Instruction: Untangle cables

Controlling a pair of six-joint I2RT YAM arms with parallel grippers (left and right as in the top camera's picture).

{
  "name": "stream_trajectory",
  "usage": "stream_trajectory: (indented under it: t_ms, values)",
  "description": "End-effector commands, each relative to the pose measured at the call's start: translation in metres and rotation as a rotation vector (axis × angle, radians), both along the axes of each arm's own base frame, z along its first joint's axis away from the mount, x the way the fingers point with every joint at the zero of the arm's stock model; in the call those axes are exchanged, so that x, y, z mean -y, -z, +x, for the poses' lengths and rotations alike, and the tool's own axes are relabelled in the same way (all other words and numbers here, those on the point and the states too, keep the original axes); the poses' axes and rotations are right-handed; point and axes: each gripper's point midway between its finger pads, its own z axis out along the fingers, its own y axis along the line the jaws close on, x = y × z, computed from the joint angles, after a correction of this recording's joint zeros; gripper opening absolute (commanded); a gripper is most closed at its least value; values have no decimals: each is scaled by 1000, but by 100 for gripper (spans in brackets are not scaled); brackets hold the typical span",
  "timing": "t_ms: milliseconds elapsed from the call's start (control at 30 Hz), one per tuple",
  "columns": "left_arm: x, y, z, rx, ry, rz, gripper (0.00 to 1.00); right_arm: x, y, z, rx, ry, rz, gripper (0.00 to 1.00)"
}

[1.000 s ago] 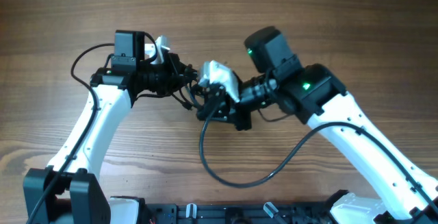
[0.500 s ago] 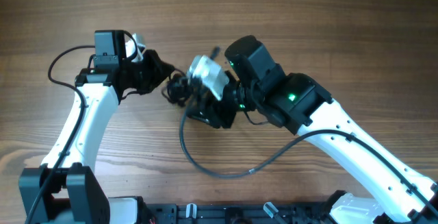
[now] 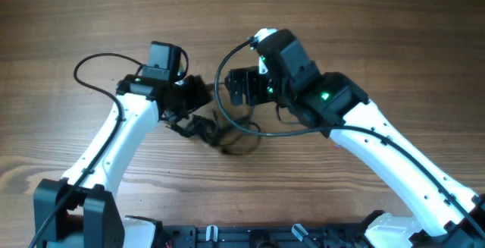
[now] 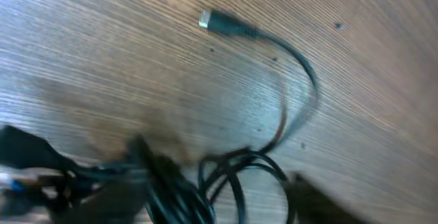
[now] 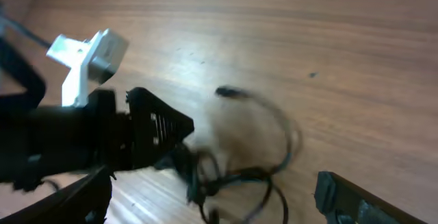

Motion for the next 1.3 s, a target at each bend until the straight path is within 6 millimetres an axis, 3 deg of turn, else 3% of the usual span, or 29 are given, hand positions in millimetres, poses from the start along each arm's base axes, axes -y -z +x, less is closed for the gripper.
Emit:
stream_trajectory:
  t_ms: [0, 167, 200, 233, 367, 500, 733, 933, 1033, 1067, 1133, 1267]
  values:
    - [-14, 6, 4, 7, -53, 90, 100, -5, -1, 3, 26, -72, -20, 94]
    - [-38, -14, 11, 32, -120, 98, 100, -20, 25, -4, -63, -150, -15, 82]
    - [-40, -22, 12, 49, -104, 97, 95, -26, 34, -7, -101, -175, -2, 79]
    - [-38, -31, 12, 85, -54, 101, 85, -32, 45, -11, -147, -201, 9, 76]
    - [-37, -37, 3, 91, 7, 108, 65, -48, 73, -24, -278, -273, 47, 69]
    - [-12, -42, 0, 124, 177, 12, 63, -52, 107, -36, -413, -299, 35, 65]
    - [-11, -29, 8, 116, 198, 18, 62, -66, 131, -31, -450, -319, 64, 54]
    - [-7, -21, 10, 93, 201, -3, 54, -71, 167, -26, -524, -267, 58, 44]
    - [-7, -21, 10, 95, 208, 0, 53, -72, 179, -24, -553, -236, 58, 29]
    - [-6, -21, 10, 100, 224, 2, 47, -72, 179, -22, -554, -222, 61, 20]
    - [-2, -22, 8, 108, 269, -12, 40, -69, 179, -19, -557, -205, 68, 14]
    - [0, -16, 0, 102, 337, -11, 37, -61, 177, -10, -571, -173, 90, 6]
